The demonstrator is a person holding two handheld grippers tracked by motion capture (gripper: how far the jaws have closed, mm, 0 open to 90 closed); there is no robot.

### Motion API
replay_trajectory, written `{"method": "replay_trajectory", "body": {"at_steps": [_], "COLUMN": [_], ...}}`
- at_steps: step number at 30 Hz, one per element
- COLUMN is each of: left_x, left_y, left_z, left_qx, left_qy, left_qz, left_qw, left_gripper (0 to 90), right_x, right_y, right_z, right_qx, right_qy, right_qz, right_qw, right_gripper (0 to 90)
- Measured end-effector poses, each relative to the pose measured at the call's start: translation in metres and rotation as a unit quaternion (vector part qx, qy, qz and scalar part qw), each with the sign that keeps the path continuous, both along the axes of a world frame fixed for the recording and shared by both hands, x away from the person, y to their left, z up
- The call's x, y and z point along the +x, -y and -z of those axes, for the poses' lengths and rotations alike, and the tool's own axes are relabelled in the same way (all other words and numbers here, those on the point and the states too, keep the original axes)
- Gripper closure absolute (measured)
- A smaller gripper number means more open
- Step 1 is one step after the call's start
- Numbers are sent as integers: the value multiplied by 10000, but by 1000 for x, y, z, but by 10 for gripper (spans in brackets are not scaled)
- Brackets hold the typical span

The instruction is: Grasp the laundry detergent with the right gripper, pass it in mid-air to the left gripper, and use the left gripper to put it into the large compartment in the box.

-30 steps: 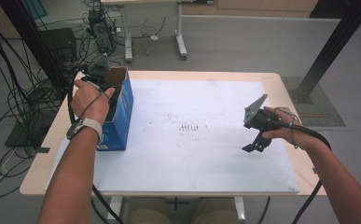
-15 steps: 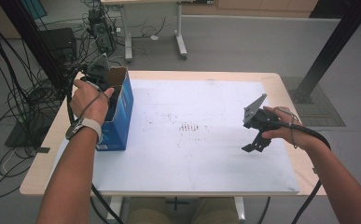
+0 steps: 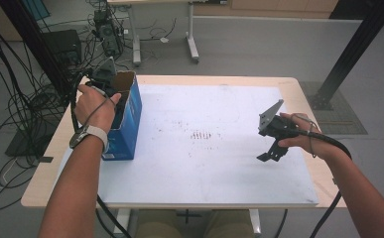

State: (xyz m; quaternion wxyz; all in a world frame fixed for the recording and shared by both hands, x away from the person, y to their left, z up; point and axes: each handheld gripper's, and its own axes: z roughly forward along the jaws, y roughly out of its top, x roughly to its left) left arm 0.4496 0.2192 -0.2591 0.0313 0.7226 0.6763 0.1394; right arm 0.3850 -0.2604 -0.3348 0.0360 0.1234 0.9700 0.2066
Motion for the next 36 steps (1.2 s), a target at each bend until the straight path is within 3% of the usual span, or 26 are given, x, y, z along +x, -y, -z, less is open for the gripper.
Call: {"method": "replay_trajectory", "body": {"at_steps": [36], "left_x": [-2], "left_y": [1], "left_z": [1], "left_qx": [73], "left_qy": [30], "left_qz": [3], "left_qw": [10000], "left_gripper": [371], "right_x": [-1], "right_y": [1], "right_z": [0], "right_qx": [23], "right_qy": [18], "right_qz": [11], "right_qw": [10000], "right_gripper": [63]}}
